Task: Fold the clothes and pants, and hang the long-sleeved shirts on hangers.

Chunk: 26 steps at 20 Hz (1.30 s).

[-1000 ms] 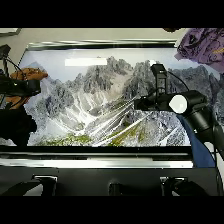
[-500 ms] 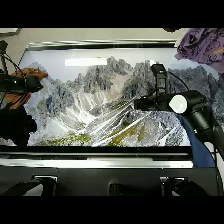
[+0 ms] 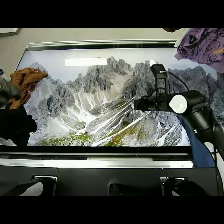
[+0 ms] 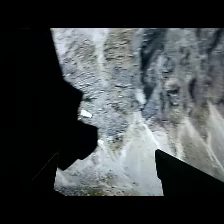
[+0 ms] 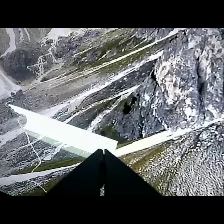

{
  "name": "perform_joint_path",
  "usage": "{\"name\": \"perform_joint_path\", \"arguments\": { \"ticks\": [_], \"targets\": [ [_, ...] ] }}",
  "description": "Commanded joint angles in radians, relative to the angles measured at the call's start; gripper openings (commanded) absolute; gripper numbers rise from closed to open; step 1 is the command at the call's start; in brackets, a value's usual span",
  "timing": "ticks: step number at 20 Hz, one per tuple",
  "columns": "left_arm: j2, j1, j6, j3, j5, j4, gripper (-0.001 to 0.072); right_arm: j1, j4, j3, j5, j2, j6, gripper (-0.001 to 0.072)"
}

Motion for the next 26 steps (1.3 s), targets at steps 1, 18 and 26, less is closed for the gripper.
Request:
{"name": "perform_joint_path", "arguments": {
  "ticks": [1,18,26],
  "targets": [
    [0.001,0.174,-0.080,-0.143,0.095,0.039,0.0720,0.001,0.000,0.001,0.035,0.000,0.000,0.0035],
    [-0.168,0.376,-0.069,-0.448,0.656,-0.140,0.0015,0.001,0.001,0.001,0.098,0.000,0.001,0.0039],
    [0.166,-0.135,0.040,-0.448,0.468,-0.601,0.0014,0.001,-0.001,0.001,0.137,0.001,0.005,0.0097]
  ]
}}
